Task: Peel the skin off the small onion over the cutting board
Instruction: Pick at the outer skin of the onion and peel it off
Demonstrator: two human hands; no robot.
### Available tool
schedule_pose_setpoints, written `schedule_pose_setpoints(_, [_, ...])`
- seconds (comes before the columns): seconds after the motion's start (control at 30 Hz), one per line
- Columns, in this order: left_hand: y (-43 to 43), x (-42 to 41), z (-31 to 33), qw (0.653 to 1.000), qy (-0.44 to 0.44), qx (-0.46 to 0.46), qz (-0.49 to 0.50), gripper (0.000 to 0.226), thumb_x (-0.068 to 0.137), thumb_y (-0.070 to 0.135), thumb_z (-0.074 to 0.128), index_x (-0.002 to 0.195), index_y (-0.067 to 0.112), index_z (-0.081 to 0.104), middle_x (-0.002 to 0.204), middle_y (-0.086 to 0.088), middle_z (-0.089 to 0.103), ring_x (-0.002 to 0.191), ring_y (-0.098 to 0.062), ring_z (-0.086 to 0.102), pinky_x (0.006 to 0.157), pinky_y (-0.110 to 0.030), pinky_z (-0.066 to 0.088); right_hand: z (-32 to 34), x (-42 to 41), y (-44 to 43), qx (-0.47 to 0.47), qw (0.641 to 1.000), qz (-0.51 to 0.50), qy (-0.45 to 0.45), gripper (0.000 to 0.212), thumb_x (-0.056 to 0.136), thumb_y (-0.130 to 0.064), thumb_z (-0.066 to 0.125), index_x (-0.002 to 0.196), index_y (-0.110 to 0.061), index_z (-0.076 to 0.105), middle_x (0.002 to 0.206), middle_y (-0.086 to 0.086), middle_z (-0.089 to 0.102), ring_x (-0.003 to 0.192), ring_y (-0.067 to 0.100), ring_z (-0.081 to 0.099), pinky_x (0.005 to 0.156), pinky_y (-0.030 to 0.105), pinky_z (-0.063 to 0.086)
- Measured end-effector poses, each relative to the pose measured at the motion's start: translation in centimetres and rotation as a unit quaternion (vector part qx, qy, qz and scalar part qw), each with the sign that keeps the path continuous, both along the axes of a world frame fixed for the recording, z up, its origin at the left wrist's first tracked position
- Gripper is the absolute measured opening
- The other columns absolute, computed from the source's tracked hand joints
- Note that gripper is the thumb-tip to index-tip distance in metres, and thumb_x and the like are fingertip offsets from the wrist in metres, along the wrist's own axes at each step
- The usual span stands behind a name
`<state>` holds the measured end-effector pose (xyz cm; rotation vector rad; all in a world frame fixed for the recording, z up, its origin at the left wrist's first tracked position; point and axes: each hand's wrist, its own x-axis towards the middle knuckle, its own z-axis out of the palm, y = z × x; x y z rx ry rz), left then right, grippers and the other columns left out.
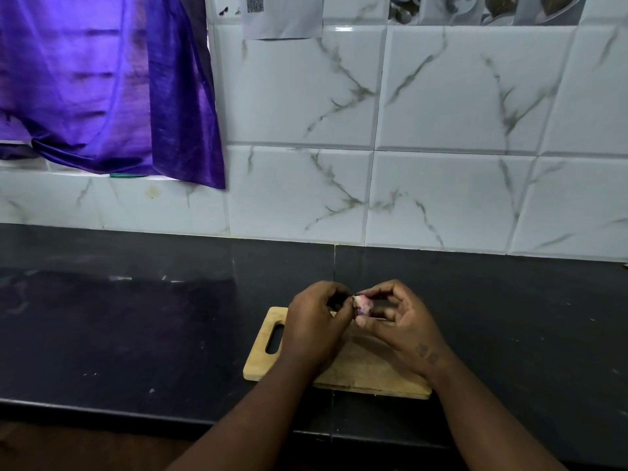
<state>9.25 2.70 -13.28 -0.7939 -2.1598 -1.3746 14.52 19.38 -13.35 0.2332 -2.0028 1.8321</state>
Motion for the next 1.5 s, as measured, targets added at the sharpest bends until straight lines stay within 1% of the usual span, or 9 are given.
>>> schedule_pose_setpoints(0.1, [0.04,0.29,0.20,0.999,0.030,-0.042,0.011,0.007,0.093,0.022,0.068,0.099,0.024,0.071,0.090,0.013,0.066,0.083,-0.003,0.061,0.069,-0.027,0.055,-0.04,-0.13,-0.09,0.000,1.000,-0.008,0.008,0.031,0.079,0.005,0.082,0.103,-0.006,0.065,0.111,0.015,0.074,0.105,0.036,0.074,0.088,0.038,0.061])
schedule_pose_setpoints(0.2, [0.17,0.51,0.36,0.997,0.031,-0.062,0.013,0.007,0.097,0.023,0.063,0.102,0.025,0.065,0.093,0.014,0.059,0.084,-0.003,0.055,0.067,-0.018,0.045,0.05,-0.14,0.04,-0.005,1.000,0.007,0.008,0.033,0.079,0.005,0.082,0.104,-0.010,0.066,0.113,0.015,0.073,0.102,0.028,0.075,0.088,0.038,0.060])
schedule_pose_setpoints(0.43, [0.16,0.18,0.17,1.000,0.004,-0.023,-0.009,0.005,0.100,0.023,0.057,0.101,0.026,0.061,0.094,0.013,0.060,0.087,-0.003,0.057,0.072,-0.030,0.053,0.58,0.19,0.17,-0.023,1.000,0.004,0.019,0.045,0.071,-0.011,0.086,0.113,-0.011,0.068,0.114,0.005,0.075,0.105,0.022,0.076,0.087,0.030,0.061])
schedule_pose_setpoints(0.57, [0.07,0.32,0.13,0.999,0.027,-0.027,-0.035,0.005,0.098,0.028,0.064,0.102,0.027,0.066,0.094,0.014,0.064,0.088,-0.003,0.060,0.072,-0.031,0.055,0.37,-0.01,0.40,-0.002,1.000,-0.017,0.014,0.041,0.072,0.002,0.087,0.107,-0.009,0.069,0.107,0.008,0.078,0.100,0.025,0.077,0.085,0.033,0.063])
schedule_pose_setpoints(0.73, [-0.04,0.19,0.03,0.999,0.024,-0.003,-0.030,0.007,0.092,0.019,0.072,0.097,0.024,0.074,0.089,0.014,0.070,0.083,-0.004,0.065,0.070,-0.030,0.058,0.07,-0.13,0.41,0.015,1.000,-0.018,0.021,0.042,0.068,0.016,0.085,0.103,0.003,0.067,0.095,0.003,0.080,0.091,0.018,0.078,0.078,0.025,0.062])
schedule_pose_setpoints(0.93, [0.02,0.24,0.08,1.000,0.010,-0.012,-0.010,0.009,0.092,0.018,0.071,0.098,0.026,0.072,0.090,0.015,0.067,0.083,-0.003,0.064,0.071,-0.028,0.058,0.10,0.02,0.31,0.031,0.999,-0.018,0.039,0.041,0.066,0.017,0.085,0.101,0.005,0.067,0.094,-0.004,0.078,0.088,0.010,0.077,0.073,0.020,0.060])
schedule_pose_setpoints(1.13, [0.24,0.03,0.17,0.998,-0.022,-0.060,0.028,0.004,0.097,0.025,0.062,0.095,0.029,0.061,0.089,0.013,0.058,0.079,-0.004,0.055,0.064,-0.020,0.045,0.62,0.28,0.56,-0.005,0.997,-0.040,0.066,0.044,0.067,-0.011,0.088,0.106,-0.009,0.069,0.108,0.005,0.078,0.104,0.024,0.076,0.089,0.034,0.063])
schedule_pose_setpoints(1.33, [0.41,-0.20,-0.18,0.988,-0.048,-0.144,0.017,0.007,0.095,0.026,0.064,0.098,0.030,0.068,0.092,0.014,0.063,0.081,-0.002,0.058,0.072,-0.022,0.053,0.76,0.40,0.83,-0.062,0.997,-0.013,0.034,0.038,0.077,0.001,0.082,0.111,-0.009,0.070,0.115,0.013,0.077,0.110,0.030,0.074,0.093,0.042,0.059])
schedule_pose_setpoints(1.5, [0.19,0.18,0.13,0.997,0.004,-0.067,0.027,0.013,0.095,0.027,0.063,0.101,0.032,0.072,0.093,0.017,0.066,0.084,-0.001,0.060,0.070,-0.022,0.053,0.44,0.26,0.53,-0.056,0.998,-0.004,0.005,0.039,0.081,0.003,0.081,0.116,-0.008,0.068,0.118,0.014,0.075,0.112,0.031,0.073,0.094,0.043,0.060])
